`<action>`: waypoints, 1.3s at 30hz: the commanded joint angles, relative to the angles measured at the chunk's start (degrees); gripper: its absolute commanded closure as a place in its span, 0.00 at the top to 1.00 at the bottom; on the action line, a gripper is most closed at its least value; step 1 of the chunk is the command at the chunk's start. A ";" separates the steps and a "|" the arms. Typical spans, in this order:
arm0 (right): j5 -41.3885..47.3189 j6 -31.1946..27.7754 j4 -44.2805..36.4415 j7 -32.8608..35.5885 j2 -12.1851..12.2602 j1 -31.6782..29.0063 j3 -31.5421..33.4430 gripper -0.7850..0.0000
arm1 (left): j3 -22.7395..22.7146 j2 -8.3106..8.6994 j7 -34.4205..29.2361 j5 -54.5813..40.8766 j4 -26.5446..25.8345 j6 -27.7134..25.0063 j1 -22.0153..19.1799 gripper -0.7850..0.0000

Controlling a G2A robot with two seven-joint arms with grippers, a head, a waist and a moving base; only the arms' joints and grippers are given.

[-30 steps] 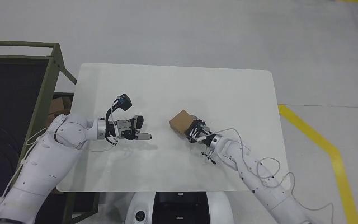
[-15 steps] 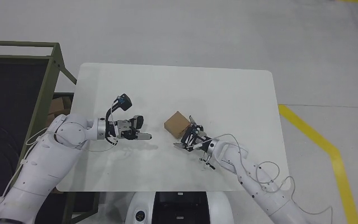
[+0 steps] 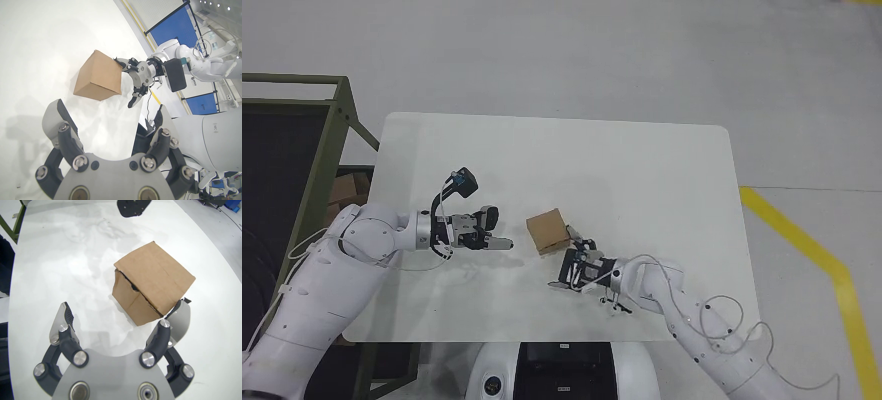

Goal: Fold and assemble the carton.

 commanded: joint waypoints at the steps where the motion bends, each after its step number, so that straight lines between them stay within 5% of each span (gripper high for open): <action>1: 0.24 -1.60 -0.65 -1.70 0.20 -0.19 0.17 1.00 | 0.00 0.00 0.00 0.00 0.00 0.00 0.00 1.00; 4: 1.34 -0.23 -1.31 -4.91 0.66 -0.92 2.39 1.00 | 0.00 0.00 0.00 0.00 0.00 0.00 0.00 1.00; 8: 4.54 12.47 -2.41 -5.12 0.58 -3.01 6.32 1.00 | 0.00 0.00 0.00 0.00 0.00 0.00 0.00 1.00; 13: 7.16 17.57 -1.20 -7.28 -0.25 -1.83 6.19 1.00 | 0.00 0.00 0.00 0.00 0.00 0.00 0.00 1.00; 39: 5.71 15.07 9.88 -9.70 -3.60 5.75 -1.58 1.00 | 0.00 0.00 0.00 0.00 0.00 0.00 0.00 1.00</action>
